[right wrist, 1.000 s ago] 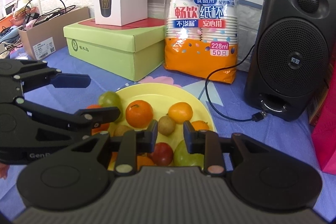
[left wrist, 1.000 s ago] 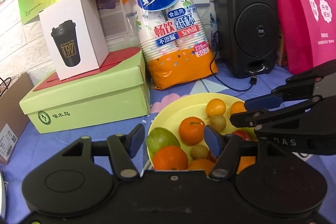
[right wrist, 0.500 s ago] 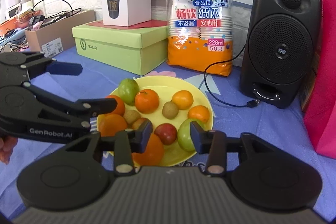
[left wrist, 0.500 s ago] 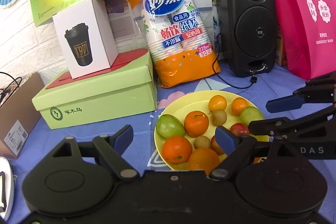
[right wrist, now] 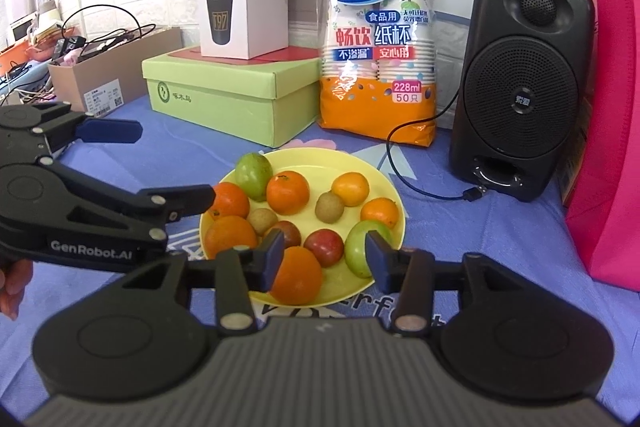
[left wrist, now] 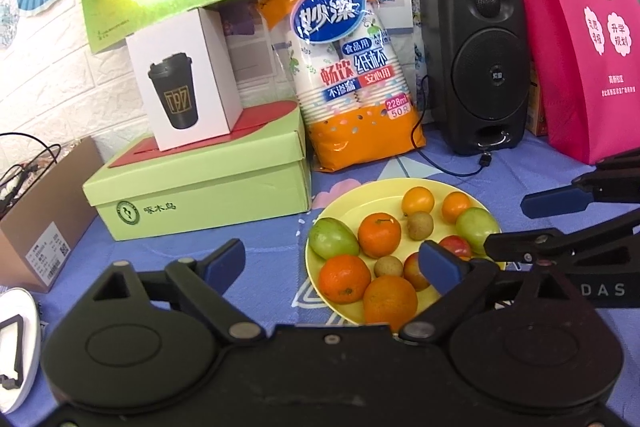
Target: Organize fruits
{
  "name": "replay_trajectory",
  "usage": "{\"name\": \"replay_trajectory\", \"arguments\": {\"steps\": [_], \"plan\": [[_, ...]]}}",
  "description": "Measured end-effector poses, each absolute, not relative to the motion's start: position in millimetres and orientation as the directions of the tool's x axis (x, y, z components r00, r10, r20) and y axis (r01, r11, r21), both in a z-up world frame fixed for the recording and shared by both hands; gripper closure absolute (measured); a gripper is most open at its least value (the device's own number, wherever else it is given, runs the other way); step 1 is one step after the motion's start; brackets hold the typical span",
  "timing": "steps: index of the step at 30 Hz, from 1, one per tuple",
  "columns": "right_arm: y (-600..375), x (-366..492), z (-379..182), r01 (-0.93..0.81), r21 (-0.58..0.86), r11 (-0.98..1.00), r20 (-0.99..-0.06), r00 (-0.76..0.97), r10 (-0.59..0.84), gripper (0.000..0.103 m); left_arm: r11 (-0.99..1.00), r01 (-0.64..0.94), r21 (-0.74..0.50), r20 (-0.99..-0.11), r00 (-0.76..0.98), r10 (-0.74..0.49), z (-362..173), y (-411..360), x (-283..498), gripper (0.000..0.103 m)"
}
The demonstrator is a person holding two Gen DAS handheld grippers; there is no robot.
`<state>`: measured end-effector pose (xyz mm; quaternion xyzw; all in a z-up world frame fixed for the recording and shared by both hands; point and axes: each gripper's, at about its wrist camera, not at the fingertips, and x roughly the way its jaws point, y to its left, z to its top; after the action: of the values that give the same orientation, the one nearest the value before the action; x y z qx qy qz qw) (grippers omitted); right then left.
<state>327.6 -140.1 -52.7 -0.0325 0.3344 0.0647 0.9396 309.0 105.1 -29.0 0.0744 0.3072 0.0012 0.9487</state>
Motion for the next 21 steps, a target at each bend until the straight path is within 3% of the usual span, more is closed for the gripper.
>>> {"name": "replay_trajectory", "arguments": {"steps": [5, 11, 16, 18, 21], "plan": [[-143.9, 317.9, -47.4, -0.118, -0.020, 0.993, -0.623, 0.779, 0.080, 0.048, 0.989, 0.037, 0.143, -0.567, 0.822, 0.051, -20.8, 103.2, 301.5, 0.000], [-144.2, 302.5, -39.1, -0.106, -0.023, 0.994, -0.609, 0.790, 0.071, 0.045, 0.988, 0.035, 0.152, -0.556, 0.829, 0.056, -11.4, 99.4, 286.0, 0.000], [-145.4, 280.3, -28.1, -0.060, -0.025, 0.998, -0.578, 0.815, 0.035, 0.027, 0.990, 0.014, 0.141, -0.542, 0.838, 0.065, -3.7, 99.1, 263.0, 0.000], [-144.6, 266.7, -25.1, -0.056, -0.017, 0.998, -0.557, 0.830, 0.037, 0.010, 0.991, 0.013, 0.132, -0.550, 0.833, 0.062, -4.3, 97.2, 255.2, 0.000], [-139.5, 244.4, -24.6, -0.058, -0.024, 0.998, -0.536, 0.843, 0.036, 0.007, 0.989, 0.020, 0.147, -0.554, 0.830, 0.066, -7.9, 89.8, 240.6, 0.000]]}}
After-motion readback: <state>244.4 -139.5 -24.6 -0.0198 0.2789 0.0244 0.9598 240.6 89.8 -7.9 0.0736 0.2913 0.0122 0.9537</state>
